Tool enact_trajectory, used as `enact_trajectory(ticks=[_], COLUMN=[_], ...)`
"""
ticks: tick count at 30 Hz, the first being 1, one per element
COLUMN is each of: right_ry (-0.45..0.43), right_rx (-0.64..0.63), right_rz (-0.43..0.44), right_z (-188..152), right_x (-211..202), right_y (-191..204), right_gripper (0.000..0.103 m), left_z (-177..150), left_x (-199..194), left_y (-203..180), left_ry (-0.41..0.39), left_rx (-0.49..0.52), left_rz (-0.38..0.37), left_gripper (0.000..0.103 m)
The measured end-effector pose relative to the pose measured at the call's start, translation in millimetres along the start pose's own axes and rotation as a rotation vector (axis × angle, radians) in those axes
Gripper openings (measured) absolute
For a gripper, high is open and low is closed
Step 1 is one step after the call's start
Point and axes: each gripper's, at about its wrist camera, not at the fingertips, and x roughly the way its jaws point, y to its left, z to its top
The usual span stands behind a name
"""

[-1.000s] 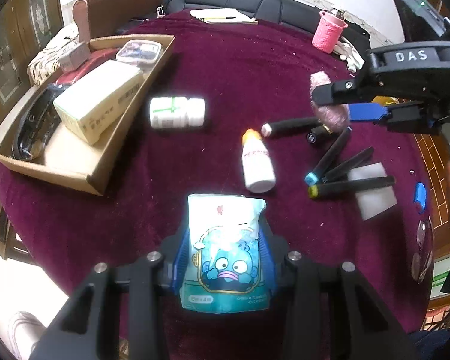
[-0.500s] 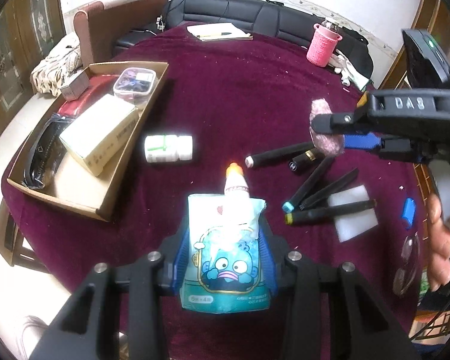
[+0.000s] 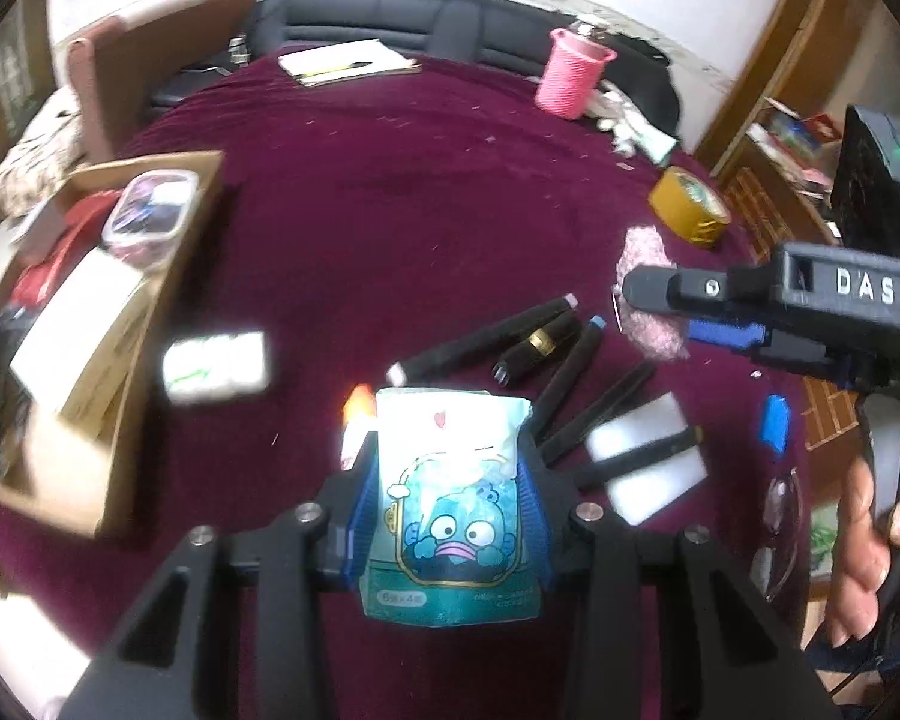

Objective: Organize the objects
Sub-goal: 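Carry the teal pouch and pink plush toy over the cardboard box with both tools, then lower the pouch and plush toy into the box, opening both tools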

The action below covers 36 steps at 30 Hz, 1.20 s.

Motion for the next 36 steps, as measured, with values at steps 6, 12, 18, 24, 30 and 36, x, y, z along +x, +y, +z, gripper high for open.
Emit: enact_trajectory(ticks=[6, 12, 18, 24, 30, 36], right_ry=[-0.041, -0.032, -0.016, 0.008, 0.039, 0.091], right_rx=[0.034, 0.017, -0.069, -0.161, -0.239, -0.298], right_rz=[-0.043, -0.051, -0.064, -0.058, -0.046, -0.048], right_z=[1, -5, -9, -12, -4, 6], right_x=[3, 20, 37, 62, 99, 145], right_y=[33, 74, 123, 172, 217, 255], right_gripper=[0.041, 0.041, 0.042, 0.042, 0.042, 0.042], left_z=[20, 38, 40, 21, 4, 0], left_x=[-7, -32, -64, -73, -62, -52], left_y=[33, 95, 146, 211, 259, 270], left_ry=[-0.004, -0.049, -0.12, -0.129, -0.091, -0.081], left_rx=[0.048, -0.022, -0.026, -0.123, -0.204, -0.19], left_rz=[-0.077, -0.143, -0.131, -0.093, -0.07, -0.058], left_gripper=[0.04, 0.04, 0.041, 0.041, 0.041, 0.041])
